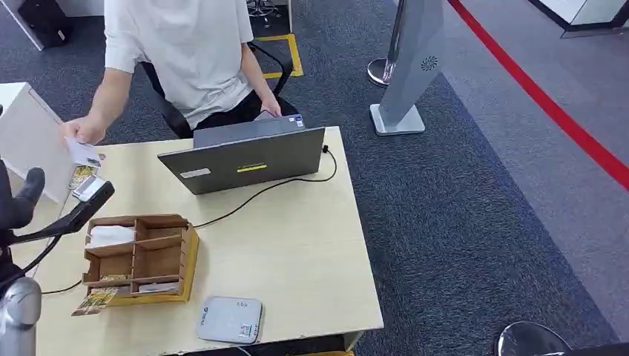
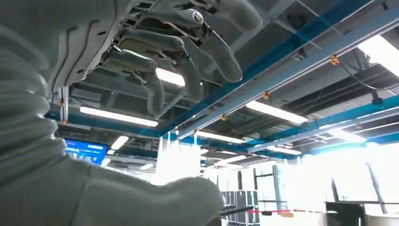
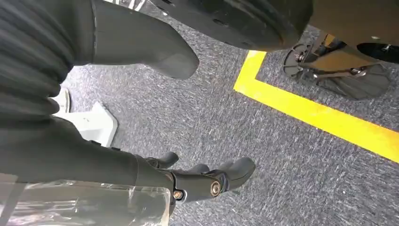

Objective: Pass the card to the sensor for recognition and then transmit it.

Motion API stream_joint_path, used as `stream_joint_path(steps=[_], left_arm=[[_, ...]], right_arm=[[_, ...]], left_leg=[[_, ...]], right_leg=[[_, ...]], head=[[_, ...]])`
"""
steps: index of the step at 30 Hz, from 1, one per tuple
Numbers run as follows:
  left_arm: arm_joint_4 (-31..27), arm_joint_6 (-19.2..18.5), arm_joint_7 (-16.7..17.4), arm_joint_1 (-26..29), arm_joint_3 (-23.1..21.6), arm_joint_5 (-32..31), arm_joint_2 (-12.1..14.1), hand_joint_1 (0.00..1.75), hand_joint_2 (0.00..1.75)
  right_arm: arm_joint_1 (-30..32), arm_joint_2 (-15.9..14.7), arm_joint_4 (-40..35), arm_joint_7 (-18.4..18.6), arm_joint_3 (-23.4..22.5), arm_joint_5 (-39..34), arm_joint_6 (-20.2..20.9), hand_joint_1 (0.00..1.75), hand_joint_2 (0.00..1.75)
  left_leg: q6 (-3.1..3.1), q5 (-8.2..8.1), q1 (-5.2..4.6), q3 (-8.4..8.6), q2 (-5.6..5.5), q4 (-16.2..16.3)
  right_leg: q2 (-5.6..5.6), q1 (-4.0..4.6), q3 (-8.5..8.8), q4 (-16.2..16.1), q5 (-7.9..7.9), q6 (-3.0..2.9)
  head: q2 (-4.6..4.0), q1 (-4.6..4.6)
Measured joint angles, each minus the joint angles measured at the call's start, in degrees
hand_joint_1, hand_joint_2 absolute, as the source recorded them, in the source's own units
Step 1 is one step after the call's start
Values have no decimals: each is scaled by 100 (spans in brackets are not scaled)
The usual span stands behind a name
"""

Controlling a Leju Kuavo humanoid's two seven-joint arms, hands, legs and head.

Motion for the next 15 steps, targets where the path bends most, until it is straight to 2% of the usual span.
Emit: stream_joint_path(steps=[8,11,15], left_arm=[[-76,11,-61,57,62,0,-140,0,175],[-228,17,-247,166,73,11,-291,0,175],[-750,-28,-468,555,40,140,-604,0,175]], right_arm=[[17,0,-9,6,15,0,17,0,175],[30,0,-33,53,17,0,35,0,175],[88,18,-188,68,15,0,136,0,175]], left_leg=[[0,2,0,1,-1,0],[0,2,0,1,-1,0],[1,-1,-3,1,2,0]], right_leg=[[-1,0,1,1,1,0],[-1,0,2,1,1,0],[3,0,0,-1,1,1]], head=[[-2,-2],[0,-2],[-2,-2]])
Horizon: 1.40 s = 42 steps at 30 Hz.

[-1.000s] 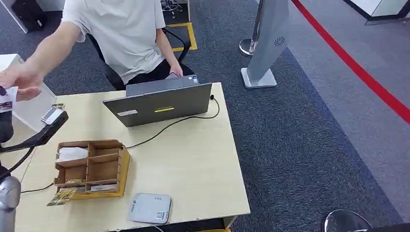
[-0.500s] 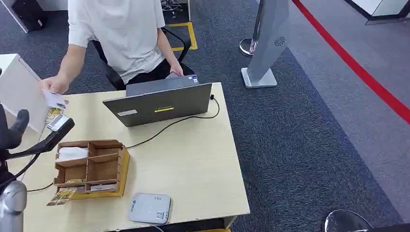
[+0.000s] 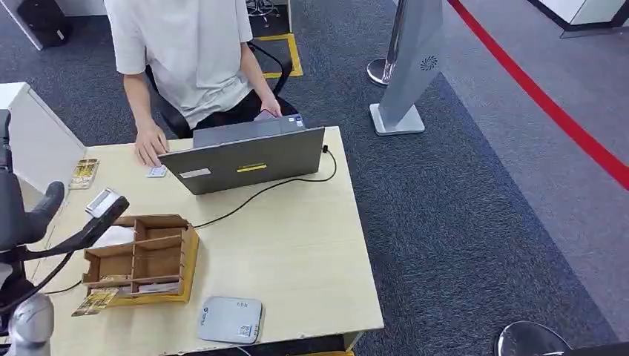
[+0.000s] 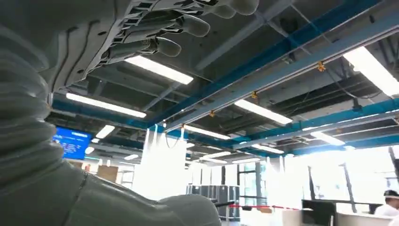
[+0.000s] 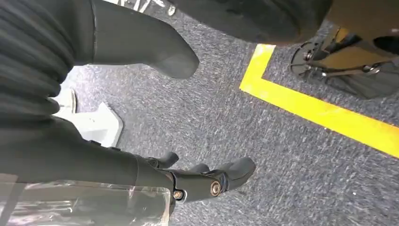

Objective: Pass the card to the sensor for recognition and then transmit it.

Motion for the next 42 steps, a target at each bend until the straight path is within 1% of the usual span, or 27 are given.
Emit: stream_joint_path(steps=[2,4,6,9,12,18,20,22,25,29,30,31,34,37,42], left_arm=[[-326,-28,-66,280,-139,133,-105,0,175],[-654,-20,-89,621,-337,262,-146,0,175],[-962,79,-124,993,-628,304,-148,0,175],[-1306,360,-177,1561,-1100,330,-85,0,175],[-1501,496,-183,1963,-1483,345,-4,0,175],[-1652,496,-186,2329,-1836,437,101,0,175],[-1654,374,-122,2452,-1930,450,131,0,175],[-1652,148,18,2539,-2004,511,197,0,175],[-1652,-333,320,2621,-2109,643,346,0,175],[-1652,-542,459,2680,-2192,691,477,0,175],[-1652,-650,529,2686,-2203,743,507,0,175],[-1652,-847,652,2698,-2218,806,525,0,175],[-1652,-1262,999,2739,-2231,931,628,0,175],[-1652,-1480,1211,2775,-2231,1007,676,0,175],[-1652,-1746,1355,2809,-2231,1049,691,0,175]], right_arm=[[31,37,-127,-11,0,0,44,0,175],[57,92,-280,-20,-11,0,142,0,175],[79,120,-428,-18,-46,0,221,0,175],[103,155,-638,-11,-83,0,321,0,175],[122,177,-787,-2,-135,0,343,0,175],[144,197,-957,28,-179,0,441,0,175],[151,208,-1029,33,-190,0,502,0,175],[157,214,-1097,35,-203,0,544,0,175],[164,223,-1176,35,-249,0,581,0,175],[173,225,-1239,33,-304,0,601,0,175],[174,227,-1250,33,-310,0,601,0,175],[176,227,-1261,33,-321,0,614,0,175],[182,236,-1305,33,-343,0,647,0,175],[186,238,-1339,35,-358,0,695,0,175],[192,240,-1394,72,-369,-35,721,0,175]], left_leg=[[2,-5,-1,0,0,0],[0,-9,-1,0,0,0],[-2,-16,-3,-1,1,0],[6,-22,-3,2,2,0],[7,-22,-3,1,0,0],[7,-21,-2,4,0,0],[7,-21,-2,5,0,0],[7,-21,-2,5,0,0],[7,-21,-2,4,-1,0],[7,-22,-2,4,-1,0],[7,-22,-2,4,-1,0],[7,-22,-2,4,-1,0],[7,-22,-2,4,0,0],[7,-21,-2,4,-1,0],[7,-21,-2,4,-1,0]], right_leg=[[2,-1,-1,-2,-2,2],[3,-1,-2,-3,-6,6],[4,-3,-3,-3,-9,6],[4,-3,-2,-3,-17,14],[1,-3,-1,-3,-20,18],[2,-3,1,-2,-20,17],[2,-3,1,-1,-20,17],[2,-3,1,-1,-20,17],[1,-3,2,-1,-20,17],[1,-3,2,-1,-20,17],[1,-3,2,-1,-20,17],[1,-3,2,-1,-20,17],[1,-3,2,-1,-20,17],[0,-3,2,-1,-20,17],[0,-3,3,-1,-20,17]], head=[[2,-2],[2,-2],[2,-7],[2,-4],[2,-4],[2,-5],[2,-7],[2,-7],[2,-7],[0,-4],[2,-4],[2,-4],[0,-7],[2,-7],[2,-7]])
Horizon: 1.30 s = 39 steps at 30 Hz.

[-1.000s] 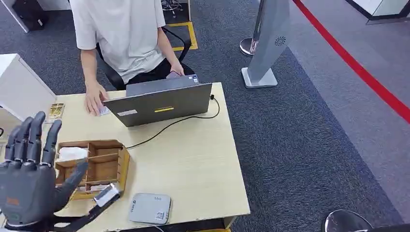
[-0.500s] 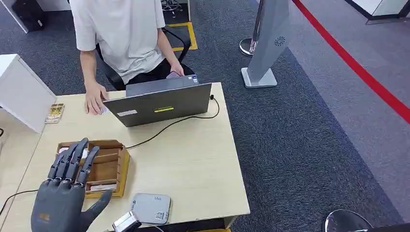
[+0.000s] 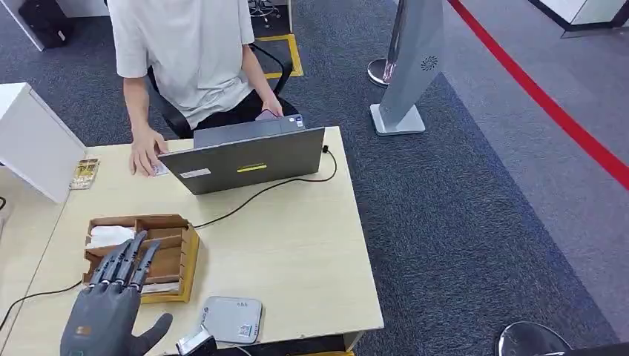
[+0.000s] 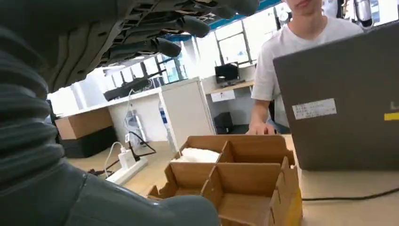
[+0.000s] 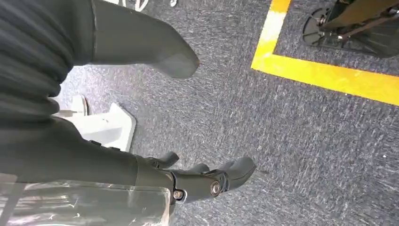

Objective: Pass the card to the sensor for recognition and then transmit it.

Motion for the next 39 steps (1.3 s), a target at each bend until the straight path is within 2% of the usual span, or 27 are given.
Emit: stream_joint_path(steps=[12,19,23,28,35,39], left_arm=[[0,-199,184,75,35,-107,15,0,175],[0,-302,267,110,300,-348,-74,0,175],[11,-341,245,166,563,-483,-223,0,175],[61,-339,54,225,942,-619,-455,0,175],[105,-312,13,262,1124,-684,-601,0,175],[184,-188,-94,252,1292,-929,-780,0,175]], right_arm=[[2,0,-48,35,0,-26,39,0,175],[3,0,-50,42,0,-28,74,0,175],[2,0,-50,39,11,-20,66,0,175],[1,0,-50,33,28,18,37,0,175],[0,0,-50,33,42,20,15,0,175],[-1,0,-50,31,52,33,9,0,175]], left_leg=[[0,0,0,-1,0,0],[0,0,0,-1,0,0],[0,0,0,-1,0,0],[0,0,0,-1,0,0],[0,0,0,-1,-1,0],[0,0,0,0,0,0]], right_leg=[[0,0,0,0,0,0],[0,0,1,0,0,0],[0,0,0,0,0,0],[-1,0,0,0,0,0],[-1,0,0,0,0,0],[-1,0,0,0,0,0]], head=[[0,0],[0,2],[0,2],[0,2],[0,0],[0,0]])
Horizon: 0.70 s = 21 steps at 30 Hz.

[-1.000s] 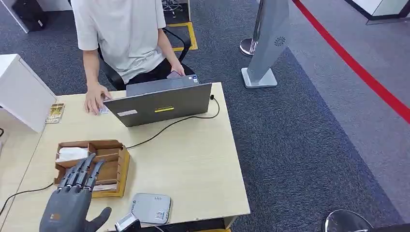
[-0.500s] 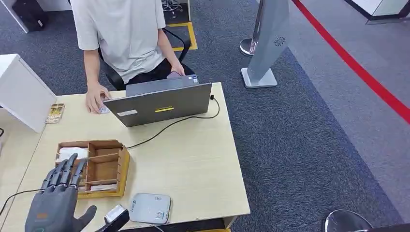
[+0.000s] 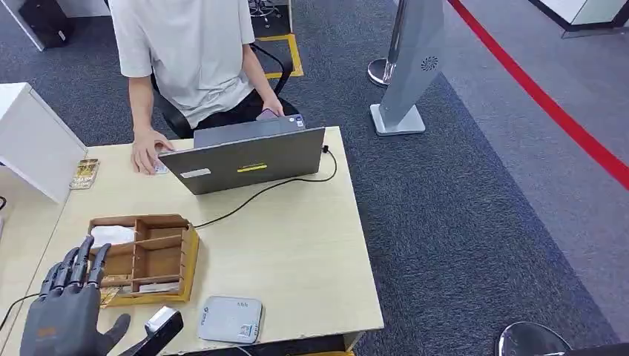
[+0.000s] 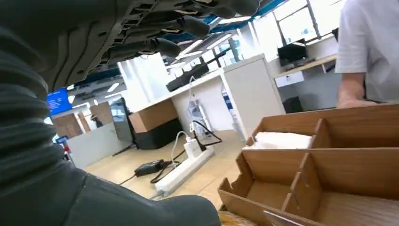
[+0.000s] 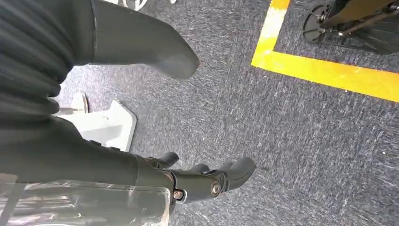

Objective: Pass the card to the sensor for recognition and then transmit it.

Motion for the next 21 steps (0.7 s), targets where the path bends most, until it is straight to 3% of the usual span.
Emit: stream_joint_path(steps=[10,21], left_arm=[[551,273,-461,-161,321,-258,-415,0,175],[839,275,-498,-224,358,-260,-570,0,175]], right_arm=[[-6,0,2,-9,59,2,-4,0,175],[-11,0,0,-9,120,2,7,0,175]], left_leg=[[0,0,0,1,0,0],[0,0,0,1,1,0]], right_leg=[[1,0,1,0,1,0],[1,0,0,0,0,0]], head=[[0,2],[0,2]])
